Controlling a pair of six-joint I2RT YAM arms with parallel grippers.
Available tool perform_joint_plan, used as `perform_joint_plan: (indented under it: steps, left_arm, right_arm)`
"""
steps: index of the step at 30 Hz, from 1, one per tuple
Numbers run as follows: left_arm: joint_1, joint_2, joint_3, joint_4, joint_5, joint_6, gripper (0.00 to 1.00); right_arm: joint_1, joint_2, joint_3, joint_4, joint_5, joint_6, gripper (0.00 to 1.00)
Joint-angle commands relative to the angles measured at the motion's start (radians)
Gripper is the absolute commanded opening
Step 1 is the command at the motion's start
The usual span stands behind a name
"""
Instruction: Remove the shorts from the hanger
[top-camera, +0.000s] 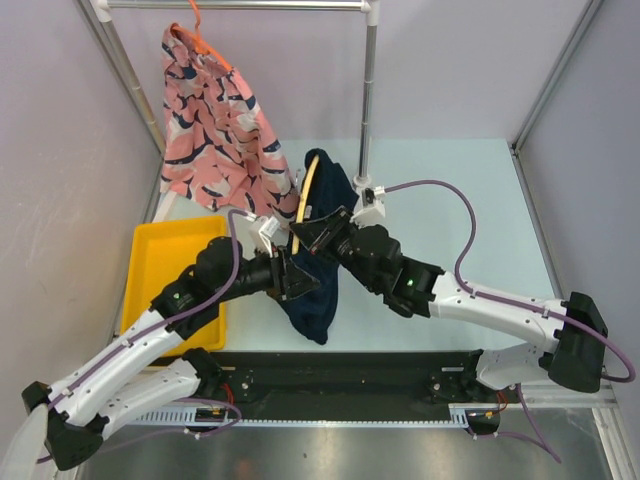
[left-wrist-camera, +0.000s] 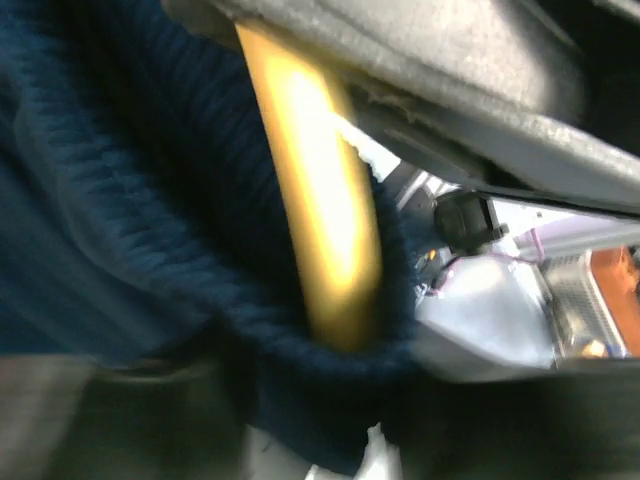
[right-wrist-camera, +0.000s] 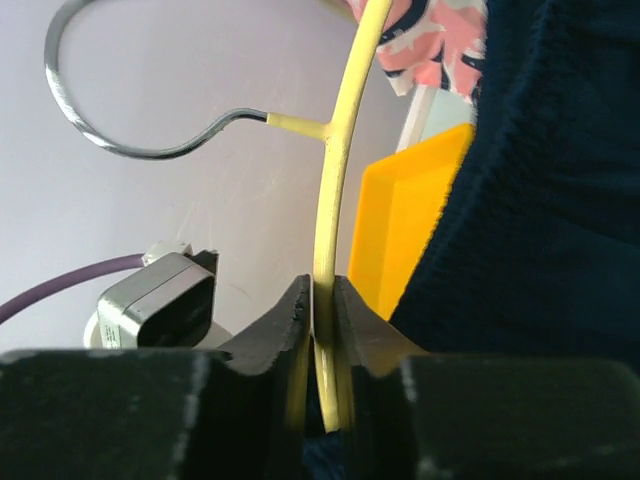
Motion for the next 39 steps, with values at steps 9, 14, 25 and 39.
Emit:
perform_joint_plan:
  steps: [9,14,25,39]
  left_arm:
    - [-0.003,-0.085,0.104,-0.164,-0.079,0.226,0.0]
    - [-0.003,-0.128,0.112,-0.138,-0.002,0.301,0.0]
    - [-0.003,-0.076,0.132,-0.124,0.203,0.404,0.0]
    - [-0.003,-0.139,0.19,-0.207,0.027,0.31,0.66]
  right_arm:
    - [-0.033,-0.179,0.053,-0.185,-0.034,-0.096,0.74]
    - [-0.058,-0.202,0.053,-0.264,-0.13,-0.127,0.79]
    - [-0.061,-0.121,0.053,-0.215,-0.206,-0.104,0.61]
    - [-0.046,-0.086,0.053,-0.146,-0.137,-0.073,0.0]
